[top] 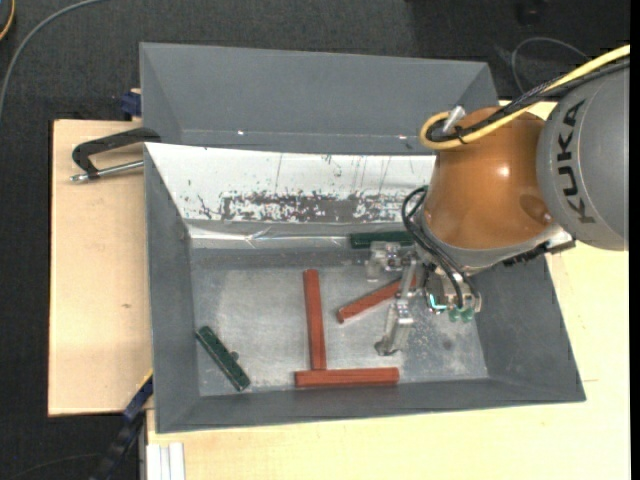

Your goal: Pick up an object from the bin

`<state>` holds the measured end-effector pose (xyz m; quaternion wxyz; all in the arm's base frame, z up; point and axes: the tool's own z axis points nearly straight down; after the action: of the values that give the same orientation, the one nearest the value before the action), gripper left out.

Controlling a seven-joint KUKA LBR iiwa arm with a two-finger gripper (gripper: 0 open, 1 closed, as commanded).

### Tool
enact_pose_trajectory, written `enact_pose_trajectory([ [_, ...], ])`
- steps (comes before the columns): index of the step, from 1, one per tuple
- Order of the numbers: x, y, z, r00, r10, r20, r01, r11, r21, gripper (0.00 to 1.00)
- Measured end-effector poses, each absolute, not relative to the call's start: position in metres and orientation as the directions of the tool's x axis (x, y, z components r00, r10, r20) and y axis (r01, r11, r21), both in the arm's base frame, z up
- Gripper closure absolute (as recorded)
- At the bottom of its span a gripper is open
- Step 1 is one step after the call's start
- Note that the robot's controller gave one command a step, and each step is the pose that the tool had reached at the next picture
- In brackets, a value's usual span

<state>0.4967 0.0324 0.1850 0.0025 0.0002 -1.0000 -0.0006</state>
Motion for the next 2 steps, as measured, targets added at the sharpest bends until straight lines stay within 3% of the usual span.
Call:
enact_pose_trajectory([
  [1, 0.507, 0.024, 0.078, -0.987, 0.160, 0.006, 0.160, 0.987, 0.000, 0.00],
  [2, 0.553, -0.022, 0.071, -0.979, 0.206, -0.009, 0.206, 0.979, 0.000, 0.00],
])
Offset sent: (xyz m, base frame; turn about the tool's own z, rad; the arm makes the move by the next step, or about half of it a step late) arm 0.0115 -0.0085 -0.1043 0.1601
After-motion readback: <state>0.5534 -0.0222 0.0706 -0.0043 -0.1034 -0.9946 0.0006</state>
